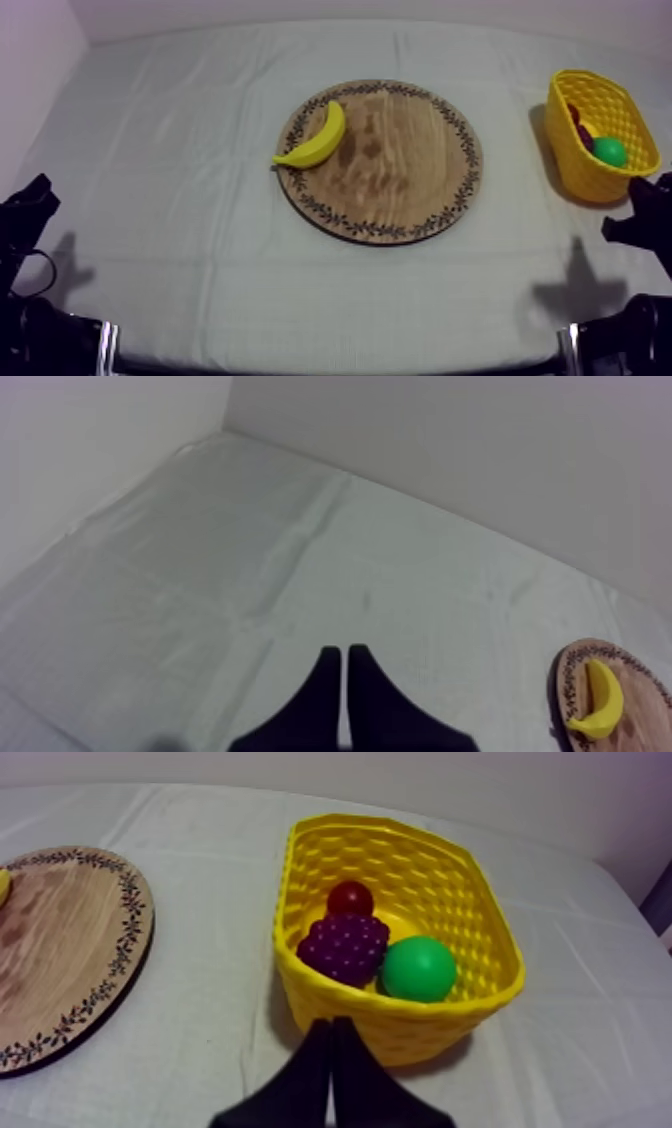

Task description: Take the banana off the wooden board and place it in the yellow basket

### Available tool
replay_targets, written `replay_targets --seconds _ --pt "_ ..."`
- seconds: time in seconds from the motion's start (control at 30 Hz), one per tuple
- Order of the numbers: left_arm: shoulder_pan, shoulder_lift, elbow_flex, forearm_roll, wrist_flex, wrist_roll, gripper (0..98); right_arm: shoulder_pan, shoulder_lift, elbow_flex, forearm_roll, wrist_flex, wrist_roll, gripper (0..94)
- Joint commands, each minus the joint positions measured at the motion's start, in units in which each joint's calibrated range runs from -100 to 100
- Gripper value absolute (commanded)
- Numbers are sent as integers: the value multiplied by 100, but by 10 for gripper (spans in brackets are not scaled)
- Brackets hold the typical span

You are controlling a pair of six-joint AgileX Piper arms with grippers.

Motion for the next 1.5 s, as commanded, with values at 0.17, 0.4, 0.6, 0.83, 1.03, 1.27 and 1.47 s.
replay_targets --seconds 0.17,0.4,0.6,0.83,1.03,1.27,1.47 --pt "-2 2 3 -1 -1 2 1 1 -2 2 -3 3 0 5" --pt "-2 2 3 -1 -1 2 1 1 -2 2 -3 3 0 5" --pt "-2 2 3 -1 -1 2 1 -169 -2 2 -3 3 32 5" --pt "-2 2 3 -1 -1 2 1 -976 10 2 2 10 64 5" --pt "-2 2 3 -1 -1 2 1 -1530 6 2 2 11 -38 6" --pt "-2 2 3 -1 -1 2 1 -1835 6 -23 14 226 -94 5" --pt "-2 2 3 -1 -1 2 1 -2152 174 -93 67 185 127 6"
